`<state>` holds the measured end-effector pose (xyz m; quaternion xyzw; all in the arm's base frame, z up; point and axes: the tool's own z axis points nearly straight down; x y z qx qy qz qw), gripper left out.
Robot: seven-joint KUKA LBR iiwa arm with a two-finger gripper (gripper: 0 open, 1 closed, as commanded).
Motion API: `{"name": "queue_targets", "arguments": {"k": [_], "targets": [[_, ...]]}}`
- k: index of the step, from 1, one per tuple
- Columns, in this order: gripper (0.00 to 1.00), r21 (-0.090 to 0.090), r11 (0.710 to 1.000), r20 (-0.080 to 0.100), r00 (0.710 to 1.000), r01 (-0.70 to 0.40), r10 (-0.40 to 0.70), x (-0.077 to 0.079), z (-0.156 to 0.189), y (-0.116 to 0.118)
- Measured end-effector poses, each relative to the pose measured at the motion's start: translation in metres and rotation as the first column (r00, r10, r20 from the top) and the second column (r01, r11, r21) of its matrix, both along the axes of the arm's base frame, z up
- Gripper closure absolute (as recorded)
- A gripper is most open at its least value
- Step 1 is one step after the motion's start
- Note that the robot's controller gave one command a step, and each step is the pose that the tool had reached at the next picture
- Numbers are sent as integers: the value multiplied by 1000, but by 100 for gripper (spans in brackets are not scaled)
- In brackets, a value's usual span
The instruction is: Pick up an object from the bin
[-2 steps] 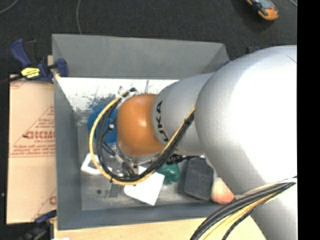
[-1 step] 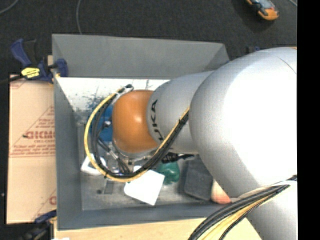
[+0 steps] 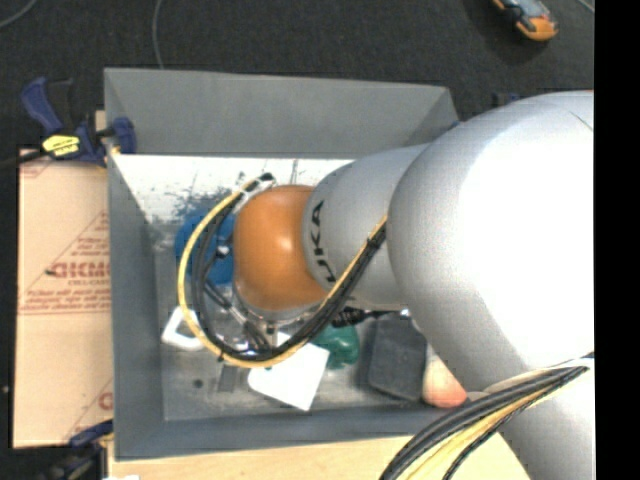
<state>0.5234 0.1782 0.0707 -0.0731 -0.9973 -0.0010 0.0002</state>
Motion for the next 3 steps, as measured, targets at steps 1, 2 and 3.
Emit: {"name": "queue_targets", "arguments": {"k": [1,2,3], "targets": [[0,2,999,-14,999,32,-32,5,0,9],[100,3,1000,3,1000,6,-6,2,0,1],[100,3,1000,3,1000,7,-7,2,0,1]]}}
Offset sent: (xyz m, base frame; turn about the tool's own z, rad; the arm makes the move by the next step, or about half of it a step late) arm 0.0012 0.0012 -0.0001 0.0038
